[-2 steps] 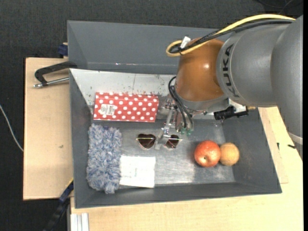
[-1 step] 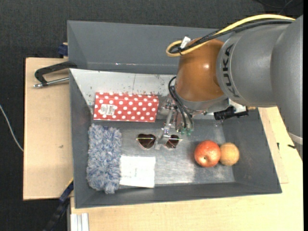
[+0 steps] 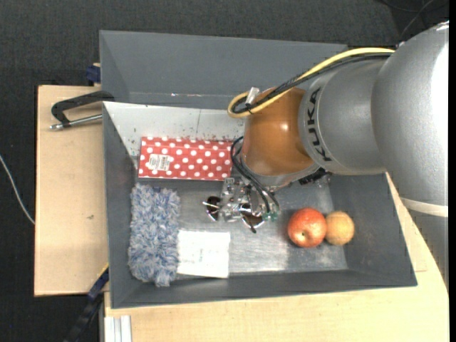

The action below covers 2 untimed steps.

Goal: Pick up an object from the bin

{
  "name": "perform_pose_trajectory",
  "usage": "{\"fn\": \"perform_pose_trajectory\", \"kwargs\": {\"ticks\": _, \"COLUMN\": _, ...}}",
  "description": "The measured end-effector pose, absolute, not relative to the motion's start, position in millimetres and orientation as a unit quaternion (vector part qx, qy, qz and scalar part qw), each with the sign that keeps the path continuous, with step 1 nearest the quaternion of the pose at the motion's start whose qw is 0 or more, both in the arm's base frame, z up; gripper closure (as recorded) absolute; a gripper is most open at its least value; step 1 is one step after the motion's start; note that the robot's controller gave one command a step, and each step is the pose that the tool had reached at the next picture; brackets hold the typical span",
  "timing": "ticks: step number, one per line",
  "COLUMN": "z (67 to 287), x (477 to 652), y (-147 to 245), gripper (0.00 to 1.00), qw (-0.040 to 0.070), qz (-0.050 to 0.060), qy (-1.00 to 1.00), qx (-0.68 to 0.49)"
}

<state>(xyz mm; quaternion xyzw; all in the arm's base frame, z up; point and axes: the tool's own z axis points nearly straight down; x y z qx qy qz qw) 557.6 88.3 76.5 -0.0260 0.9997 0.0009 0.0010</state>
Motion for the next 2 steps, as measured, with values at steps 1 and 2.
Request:
{"fn": "perform_pose_trajectory", "kwargs": {"ticks": 1, "z": 76.5, "x": 557.6, "y": 88.3, "gripper": 1.0, "qw": 0.001, "qz": 0.001, "qy": 1.0, "qx": -0.026}}
{"fn": "perform_pose_trajectory", "kwargs": {"ticks": 2, "z": 204.8, "x": 576.1, "y": 64.8, "gripper": 1.0, "qw": 0.003, "qz": 0.001, "qy": 1.0, "qx": 0.012}}
